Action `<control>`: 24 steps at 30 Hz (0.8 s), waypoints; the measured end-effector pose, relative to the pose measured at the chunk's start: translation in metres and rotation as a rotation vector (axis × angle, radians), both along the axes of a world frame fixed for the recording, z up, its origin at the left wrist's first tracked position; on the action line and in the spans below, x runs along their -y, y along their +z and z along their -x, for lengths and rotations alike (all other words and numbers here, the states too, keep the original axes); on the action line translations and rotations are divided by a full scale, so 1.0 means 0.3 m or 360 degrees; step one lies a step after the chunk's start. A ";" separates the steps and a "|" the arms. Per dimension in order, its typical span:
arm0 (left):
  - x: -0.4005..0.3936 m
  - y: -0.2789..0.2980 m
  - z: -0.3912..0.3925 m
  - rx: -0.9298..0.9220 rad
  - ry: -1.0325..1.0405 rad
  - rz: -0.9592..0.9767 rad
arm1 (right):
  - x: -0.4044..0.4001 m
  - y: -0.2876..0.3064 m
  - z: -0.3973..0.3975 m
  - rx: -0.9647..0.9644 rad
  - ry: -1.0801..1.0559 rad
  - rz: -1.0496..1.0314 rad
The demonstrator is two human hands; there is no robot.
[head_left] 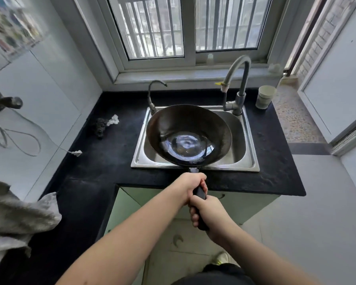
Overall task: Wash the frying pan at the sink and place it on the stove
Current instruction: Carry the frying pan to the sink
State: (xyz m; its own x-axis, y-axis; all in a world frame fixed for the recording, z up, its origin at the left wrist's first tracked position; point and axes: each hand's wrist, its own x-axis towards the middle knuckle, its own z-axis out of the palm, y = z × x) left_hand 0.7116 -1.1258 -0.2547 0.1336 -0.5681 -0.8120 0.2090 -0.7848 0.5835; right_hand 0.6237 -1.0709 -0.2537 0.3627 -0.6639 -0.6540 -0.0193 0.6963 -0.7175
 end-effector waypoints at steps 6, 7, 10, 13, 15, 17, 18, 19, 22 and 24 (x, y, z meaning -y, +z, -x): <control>0.153 -0.001 -0.003 -0.0022 0.0086 -0.0085 | 0.167 -0.017 -0.014 -0.0002 -0.0023 -0.0084; 0.168 -0.008 -0.008 -0.0019 0.0071 -0.0105 | 0.185 -0.023 -0.018 -0.0009 -0.0030 -0.0107; 0.206 -0.040 -0.023 -0.0015 -0.0004 -0.0149 | 0.228 -0.038 -0.035 -0.0001 -0.0070 -0.0195; 0.249 -0.075 -0.049 -0.0009 -0.0120 -0.0205 | 0.268 -0.060 -0.067 -0.0002 -0.0144 -0.0290; 0.275 -0.100 -0.081 -0.0041 -0.0172 -0.0240 | 0.290 -0.069 -0.100 0.0006 -0.0198 -0.0326; 0.306 -0.116 -0.121 -0.0060 -0.0226 -0.0263 | 0.316 -0.070 -0.147 -0.0002 -0.0261 -0.0354; 0.320 -0.127 -0.141 -0.0054 -0.0260 -0.0273 | 0.327 -0.072 -0.172 -0.0020 -0.0295 -0.0371; 0.332 -0.134 -0.162 -0.0070 -0.0304 -0.0285 | 0.336 -0.070 -0.195 -0.0044 -0.0327 -0.0384; 0.371 -0.160 -0.218 -0.0149 -0.0400 -0.0352 | 0.367 -0.074 -0.259 -0.0122 -0.0388 -0.0426; 0.390 -0.177 -0.250 -0.0195 -0.0490 -0.0402 | 0.384 -0.081 -0.292 -0.0151 -0.0422 -0.0441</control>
State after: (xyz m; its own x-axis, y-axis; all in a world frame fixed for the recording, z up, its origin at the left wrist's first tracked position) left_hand 0.7867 -1.2429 -0.3077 -0.1178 -0.3473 -0.9303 -0.0018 -0.9368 0.3499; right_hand 0.7114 -1.1860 -0.2780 0.1317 -0.5202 -0.8438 0.1304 0.8530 -0.5054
